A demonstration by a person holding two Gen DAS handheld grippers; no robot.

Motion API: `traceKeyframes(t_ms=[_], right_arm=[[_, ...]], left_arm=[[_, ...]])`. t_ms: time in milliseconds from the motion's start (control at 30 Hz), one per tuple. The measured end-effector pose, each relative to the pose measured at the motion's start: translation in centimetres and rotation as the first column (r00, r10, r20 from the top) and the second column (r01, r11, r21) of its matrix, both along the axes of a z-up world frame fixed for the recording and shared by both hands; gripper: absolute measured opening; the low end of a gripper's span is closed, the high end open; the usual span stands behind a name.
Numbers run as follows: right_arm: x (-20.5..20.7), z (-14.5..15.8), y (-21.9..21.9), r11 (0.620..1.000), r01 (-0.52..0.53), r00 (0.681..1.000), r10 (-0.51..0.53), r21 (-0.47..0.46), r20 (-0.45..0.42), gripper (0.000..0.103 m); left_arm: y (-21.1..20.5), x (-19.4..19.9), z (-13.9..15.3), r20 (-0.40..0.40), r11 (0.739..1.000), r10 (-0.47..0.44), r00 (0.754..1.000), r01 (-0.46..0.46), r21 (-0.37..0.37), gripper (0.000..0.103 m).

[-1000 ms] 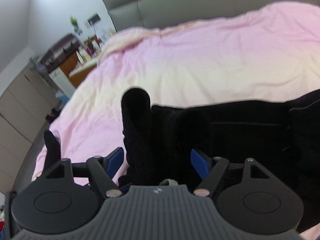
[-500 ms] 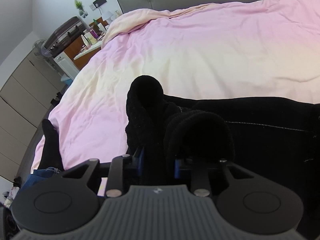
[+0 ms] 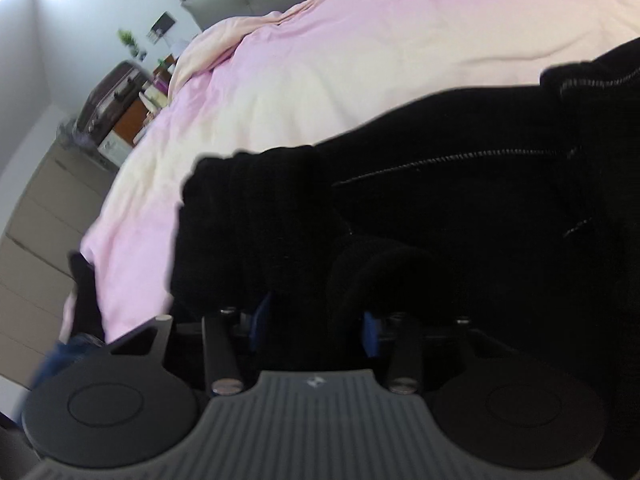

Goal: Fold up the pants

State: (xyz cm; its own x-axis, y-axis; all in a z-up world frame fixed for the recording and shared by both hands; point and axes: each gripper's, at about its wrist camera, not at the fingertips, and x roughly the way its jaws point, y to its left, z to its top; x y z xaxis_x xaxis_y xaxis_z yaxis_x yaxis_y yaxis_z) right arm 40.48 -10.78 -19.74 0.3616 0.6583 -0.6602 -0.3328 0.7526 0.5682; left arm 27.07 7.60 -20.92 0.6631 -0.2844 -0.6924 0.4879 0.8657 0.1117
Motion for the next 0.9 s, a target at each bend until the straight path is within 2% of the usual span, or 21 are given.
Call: traceKeyframes(t_ms=[100, 167, 267, 300, 333, 400, 433, 500, 567, 600, 667, 767, 833, 867, 900], right_arm=[[-0.5, -0.5, -0.9, 0.998, 0.011, 1.0, -0.013, 0.056, 0.027, 0.04], [-0.8, -0.2, -1.3, 0.999, 0.008, 0.999, -0.01, 0.043, 0.046, 0.044], [-1.6, 0.9, -1.7, 0.999, 0.016, 0.995, -0.012, -0.041, 0.094, 0.052], [-2.0, 1.4, -1.7, 0.993, 0.031, 0.991, -0.016, -0.114, 0.13, 0.055], [-2.4, 1.8, -1.8, 0.979, 0.049, 0.987, -0.018, -0.196, 0.162, 0.063], [-3.3, 2.6, -2.1, 0.944, 0.081, 0.979, -0.015, -0.319, 0.203, 0.058], [-3.8, 3.1, -2.6, 0.941, 0.093, 0.975, -0.02, -0.324, 0.221, 0.05], [-5.4, 4.7, -3.8, 0.958, 0.123, 0.96, -0.049, -0.261, 0.275, 0.049], [-7.1, 6.1, -4.3, 0.975, 0.113, 0.948, -0.048, -0.192, 0.315, 0.043], [-8.0, 6.7, -4.2, 0.982, 0.086, 0.944, -0.026, -0.169, 0.33, 0.043], [-9.5, 7.5, -3.0, 0.984, 0.015, 0.929, 0.051, -0.175, 0.366, 0.034], [-11.5, 7.5, 0.2, 0.955, -0.12, 0.886, 0.227, -0.272, 0.405, 0.027], [-11.9, 6.7, 2.0, 0.921, -0.142, 0.86, 0.296, -0.362, 0.416, 0.027], [-11.6, 6.1, 2.2, 0.917, -0.134, 0.866, 0.293, -0.376, 0.405, 0.026], [-11.1, 5.1, 1.8, 0.916, -0.115, 0.885, 0.27, -0.383, 0.379, 0.028]], left_arm=[[-0.1, 0.1, 0.6, -0.009, 1.0, -0.004, 1.0, 0.004, 0.002, 0.079], [0.7, 0.3, 1.9, -0.041, 0.999, -0.021, 0.999, 0.02, -0.038, 0.078], [4.3, 1.4, 4.5, -0.102, 0.984, 0.001, 0.995, -0.019, -0.179, 0.076], [5.4, 1.6, 5.3, -0.114, 0.975, 0.021, 0.993, -0.045, -0.215, 0.076], [6.6, 1.8, 6.1, -0.116, 0.968, 0.046, 0.992, -0.073, -0.24, 0.076], [8.4, 2.0, 7.1, -0.093, 0.961, 0.102, 0.99, -0.122, -0.248, 0.079], [9.0, 2.2, 7.2, -0.087, 0.959, 0.134, 0.987, -0.151, -0.239, 0.08], [9.7, 2.8, 6.5, -0.107, 0.954, 0.195, 0.975, -0.214, -0.21, 0.08], [9.7, 3.3, 5.3, -0.14, 0.948, 0.241, 0.96, -0.264, -0.18, 0.077], [9.8, 3.5, 4.4, -0.159, 0.947, 0.249, 0.955, -0.275, -0.169, 0.076], [9.0, 3.3, 3.1, -0.163, 0.945, 0.254, 0.953, -0.281, -0.17, 0.077], [9.3, 2.7, 3.1, -0.152, 0.932, 0.276, 0.949, -0.303, -0.198, 0.079], [9.2, 3.2, 3.3, -0.178, 0.929, 0.279, 0.944, -0.312, -0.199, 0.08], [9.1, 3.4, 3.1, -0.187, 0.929, 0.282, 0.941, -0.317, -0.191, 0.08], [9.0, 3.4, 2.8, -0.194, 0.929, 0.286, 0.938, -0.321, -0.186, 0.08]])
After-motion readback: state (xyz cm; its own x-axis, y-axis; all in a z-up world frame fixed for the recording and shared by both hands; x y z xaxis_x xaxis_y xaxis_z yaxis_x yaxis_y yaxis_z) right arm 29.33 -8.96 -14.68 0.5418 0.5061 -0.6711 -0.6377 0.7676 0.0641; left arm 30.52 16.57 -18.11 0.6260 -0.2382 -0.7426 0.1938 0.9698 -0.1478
